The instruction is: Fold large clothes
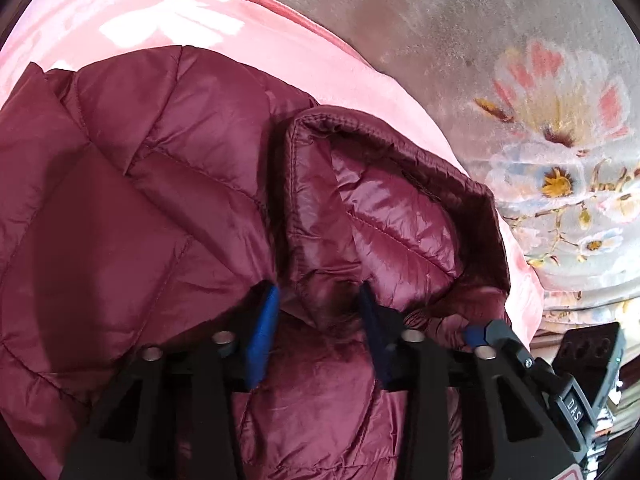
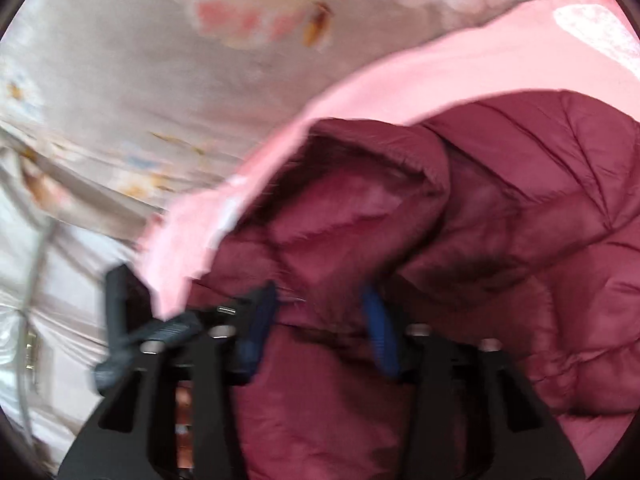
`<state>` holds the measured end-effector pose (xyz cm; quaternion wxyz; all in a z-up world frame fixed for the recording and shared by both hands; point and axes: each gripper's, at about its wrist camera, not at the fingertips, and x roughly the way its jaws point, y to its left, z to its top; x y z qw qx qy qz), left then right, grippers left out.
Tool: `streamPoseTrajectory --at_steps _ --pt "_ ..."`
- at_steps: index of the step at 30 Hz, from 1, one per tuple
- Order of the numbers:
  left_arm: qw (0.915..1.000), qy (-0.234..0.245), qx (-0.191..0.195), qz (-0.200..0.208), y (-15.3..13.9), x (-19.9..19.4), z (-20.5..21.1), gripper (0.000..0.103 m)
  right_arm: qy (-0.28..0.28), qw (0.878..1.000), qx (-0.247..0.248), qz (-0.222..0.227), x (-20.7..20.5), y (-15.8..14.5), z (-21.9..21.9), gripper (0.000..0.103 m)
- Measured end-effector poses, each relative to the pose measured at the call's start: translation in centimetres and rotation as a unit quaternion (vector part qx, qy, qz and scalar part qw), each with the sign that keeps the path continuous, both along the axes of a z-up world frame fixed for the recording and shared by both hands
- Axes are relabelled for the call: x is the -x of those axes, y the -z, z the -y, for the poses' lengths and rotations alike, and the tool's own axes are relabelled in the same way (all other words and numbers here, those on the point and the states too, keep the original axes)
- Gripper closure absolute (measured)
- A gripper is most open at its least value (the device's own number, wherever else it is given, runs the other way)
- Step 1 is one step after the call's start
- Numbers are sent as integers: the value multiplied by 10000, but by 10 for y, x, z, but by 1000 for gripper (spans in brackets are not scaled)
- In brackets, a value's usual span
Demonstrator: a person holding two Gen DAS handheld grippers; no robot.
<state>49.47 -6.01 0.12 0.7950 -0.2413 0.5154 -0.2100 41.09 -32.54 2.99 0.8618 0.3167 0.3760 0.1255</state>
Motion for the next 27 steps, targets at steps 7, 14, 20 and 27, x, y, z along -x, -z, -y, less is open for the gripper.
streamPoseTrajectory --at_steps 7,14,20,27 --pt "9957 244 -697 552 -5 16 8 91 372 9955 876 -7 22 8 15 101" --pt "9853 381 -1210 1143 7 29 16 90 364 9920 1145 -399 28 46 23 102" --pt "9774 409 -1510 1424 10 34 22 87 410 9848 1650 -350 33 47 12 103" --pt "9692 465 -1841 1569 -1 53 23 83 542 9763 2050 -436 62 30 11 103"
